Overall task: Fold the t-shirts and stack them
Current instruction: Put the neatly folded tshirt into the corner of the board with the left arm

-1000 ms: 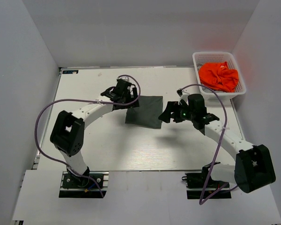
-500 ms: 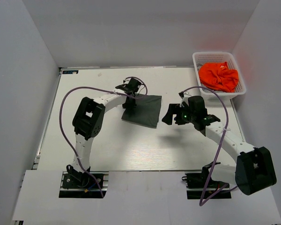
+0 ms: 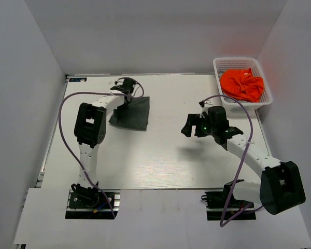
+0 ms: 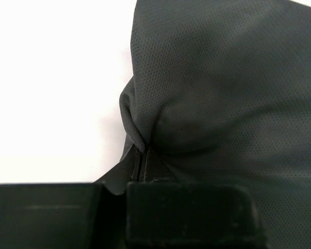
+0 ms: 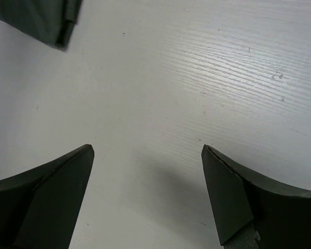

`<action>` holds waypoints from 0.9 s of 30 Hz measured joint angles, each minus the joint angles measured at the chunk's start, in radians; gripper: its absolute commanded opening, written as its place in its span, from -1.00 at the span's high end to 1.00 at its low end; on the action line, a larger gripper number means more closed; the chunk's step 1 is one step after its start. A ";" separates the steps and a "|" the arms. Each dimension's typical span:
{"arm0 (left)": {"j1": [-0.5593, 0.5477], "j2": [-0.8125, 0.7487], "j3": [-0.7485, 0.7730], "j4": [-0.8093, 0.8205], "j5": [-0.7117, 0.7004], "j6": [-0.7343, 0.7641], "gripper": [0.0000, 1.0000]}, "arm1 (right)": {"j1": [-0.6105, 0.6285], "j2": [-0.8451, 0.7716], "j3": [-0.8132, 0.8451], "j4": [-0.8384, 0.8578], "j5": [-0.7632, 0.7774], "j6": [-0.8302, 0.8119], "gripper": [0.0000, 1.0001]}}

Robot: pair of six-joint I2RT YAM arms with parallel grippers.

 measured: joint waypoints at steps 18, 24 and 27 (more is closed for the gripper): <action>0.354 0.401 0.583 0.093 -0.196 0.445 1.00 | -0.006 0.219 0.142 0.023 0.034 -0.002 -0.81; 0.428 0.425 0.618 0.192 -0.196 0.543 1.00 | -0.006 0.283 0.193 0.028 -0.020 0.006 -0.81; 0.450 0.445 0.638 0.232 -0.196 0.572 1.00 | -0.006 0.313 0.206 0.030 -0.032 0.010 -0.81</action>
